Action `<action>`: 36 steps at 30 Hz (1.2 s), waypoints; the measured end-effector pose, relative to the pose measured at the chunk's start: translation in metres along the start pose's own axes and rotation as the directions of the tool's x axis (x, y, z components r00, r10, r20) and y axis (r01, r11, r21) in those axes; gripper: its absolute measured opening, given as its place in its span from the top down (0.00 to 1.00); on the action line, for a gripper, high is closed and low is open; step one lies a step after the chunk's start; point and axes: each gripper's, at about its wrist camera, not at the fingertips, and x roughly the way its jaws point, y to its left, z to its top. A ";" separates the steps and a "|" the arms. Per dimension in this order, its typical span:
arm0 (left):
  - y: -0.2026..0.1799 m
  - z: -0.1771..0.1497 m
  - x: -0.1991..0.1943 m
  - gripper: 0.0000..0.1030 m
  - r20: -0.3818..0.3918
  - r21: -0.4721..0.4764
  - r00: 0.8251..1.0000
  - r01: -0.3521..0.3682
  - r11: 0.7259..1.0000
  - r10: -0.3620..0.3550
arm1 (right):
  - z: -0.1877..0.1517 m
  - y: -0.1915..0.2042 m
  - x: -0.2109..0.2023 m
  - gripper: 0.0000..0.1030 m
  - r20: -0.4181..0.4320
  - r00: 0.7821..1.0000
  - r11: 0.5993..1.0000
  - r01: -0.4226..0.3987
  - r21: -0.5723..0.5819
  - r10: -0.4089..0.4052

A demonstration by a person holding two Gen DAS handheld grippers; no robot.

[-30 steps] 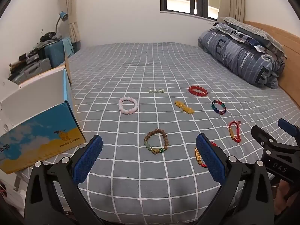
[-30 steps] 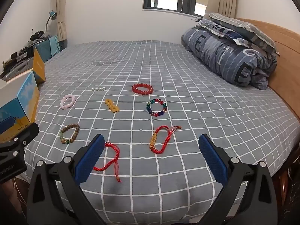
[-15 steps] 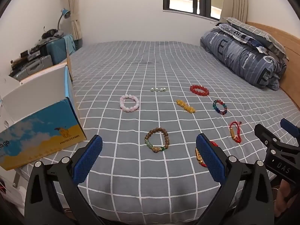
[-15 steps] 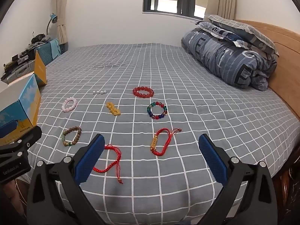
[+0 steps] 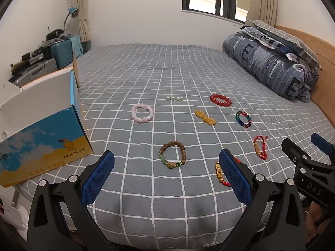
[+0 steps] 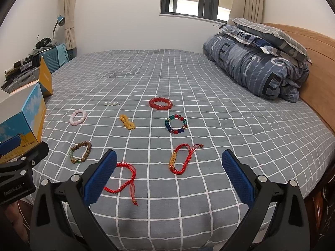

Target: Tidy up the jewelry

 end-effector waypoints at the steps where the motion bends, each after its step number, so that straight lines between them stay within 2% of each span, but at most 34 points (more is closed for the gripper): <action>1: 0.000 0.000 0.000 0.05 0.000 0.001 1.000 -0.001 1.000 0.001 | 0.000 0.000 0.000 0.07 0.000 1.000 1.000 0.001 0.000 -0.001; 36: -0.003 0.001 -0.003 0.05 0.014 0.021 1.000 -0.004 1.000 0.004 | 0.000 0.000 0.000 0.07 0.003 1.000 1.000 -0.002 -0.001 0.002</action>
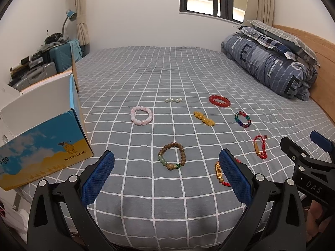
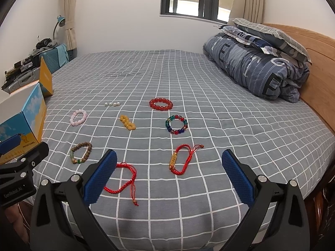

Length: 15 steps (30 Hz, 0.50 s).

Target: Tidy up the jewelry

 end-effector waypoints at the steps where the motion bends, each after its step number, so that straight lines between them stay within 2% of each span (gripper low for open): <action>1: 0.000 0.000 0.000 0.05 0.000 0.001 1.000 0.000 1.000 0.000 | 0.000 0.000 0.000 0.07 0.000 1.000 1.000 0.001 0.000 -0.001; 15: 0.000 0.001 0.000 0.05 0.001 0.004 1.000 0.000 1.000 0.000 | 0.001 -0.001 -0.002 0.07 0.003 1.000 1.000 0.004 -0.004 -0.004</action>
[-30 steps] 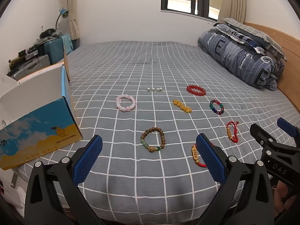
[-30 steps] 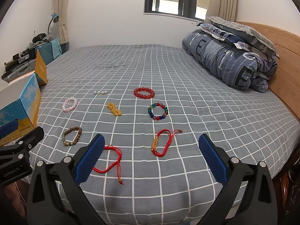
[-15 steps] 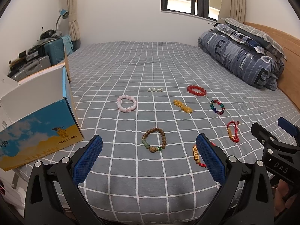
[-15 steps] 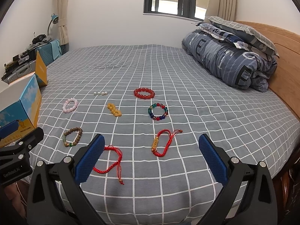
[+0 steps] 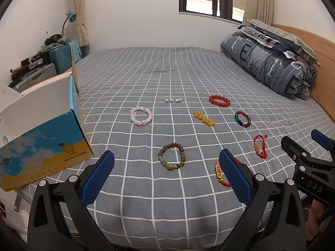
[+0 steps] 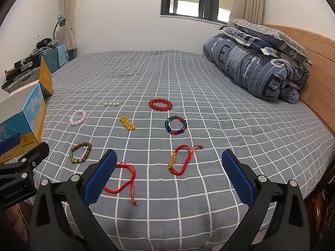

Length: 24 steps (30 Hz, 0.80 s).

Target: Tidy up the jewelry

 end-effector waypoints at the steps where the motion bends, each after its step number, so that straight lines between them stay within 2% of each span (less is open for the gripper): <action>1: -0.001 0.000 0.000 0.05 0.001 0.002 1.000 -0.001 1.000 0.001 | 0.000 0.000 0.000 0.07 0.000 1.000 1.000 0.000 0.001 0.000; 6: -0.001 0.001 0.001 0.05 0.001 0.001 1.000 0.000 1.000 0.000 | 0.000 0.000 0.000 0.07 0.001 1.000 1.000 -0.002 -0.004 0.002; 10: 0.004 0.004 0.002 0.05 -0.022 -0.004 0.999 0.036 0.999 -0.036 | 0.005 -0.001 -0.004 0.07 0.015 1.000 0.999 0.004 -0.034 -0.004; 12: 0.008 0.009 0.000 0.05 -0.012 -0.005 1.000 0.025 1.000 -0.025 | 0.011 -0.005 -0.008 0.07 0.021 1.000 0.999 0.010 -0.040 -0.010; 18: 0.018 0.042 0.002 0.05 -0.001 -0.004 1.000 -0.016 1.000 0.016 | 0.038 -0.010 -0.012 0.07 0.018 1.000 0.998 -0.009 -0.056 0.010; 24: 0.019 0.084 0.029 0.05 -0.042 0.003 0.999 -0.024 1.000 0.024 | 0.073 -0.012 0.009 0.07 -0.010 1.000 0.998 -0.014 -0.068 0.013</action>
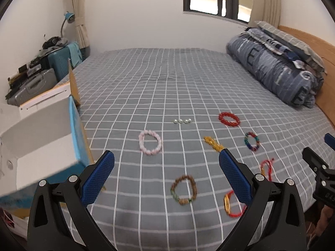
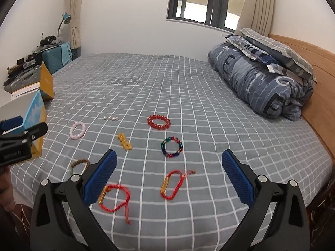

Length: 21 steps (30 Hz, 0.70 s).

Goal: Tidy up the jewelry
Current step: 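Grasp the pink-white bead bracelet with left tool while right grasps multicolour bracelet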

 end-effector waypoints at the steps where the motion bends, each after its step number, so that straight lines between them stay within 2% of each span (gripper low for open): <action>1: -0.001 0.008 0.008 0.05 -0.008 0.000 1.000 0.001 1.000 -0.001 | 0.006 -0.001 0.007 0.07 -0.008 1.000 1.000 -0.001 0.002 0.001; 4: -0.004 0.025 0.036 0.05 -0.041 0.000 0.999 -0.006 1.000 0.005 | 0.020 -0.005 0.034 0.07 -0.039 0.999 1.000 0.014 0.006 -0.014; 9: 0.001 0.035 0.089 0.05 -0.103 -0.014 0.994 -0.021 1.000 0.020 | 0.033 -0.010 0.096 0.07 -0.122 0.992 1.000 0.017 0.024 -0.014; 13: 0.010 0.033 0.146 0.05 -0.197 -0.026 0.980 -0.048 0.999 0.042 | 0.031 -0.016 0.149 0.07 -0.195 0.981 0.999 0.008 0.045 0.001; 15: 0.015 0.028 0.164 0.05 -0.225 -0.039 0.974 -0.034 0.999 0.025 | 0.023 -0.021 0.173 0.07 -0.237 0.972 0.999 0.004 0.054 0.009; 17: 0.018 0.022 0.182 0.05 -0.247 -0.034 0.968 -0.047 0.998 0.038 | 0.016 -0.023 0.197 0.10 -0.296 0.955 0.998 -0.002 0.057 0.019; 21: 0.024 0.014 0.211 0.05 -0.282 -0.040 0.958 -0.072 0.997 0.058 | 0.010 -0.020 0.224 0.11 -0.345 0.937 0.998 -0.033 0.053 0.049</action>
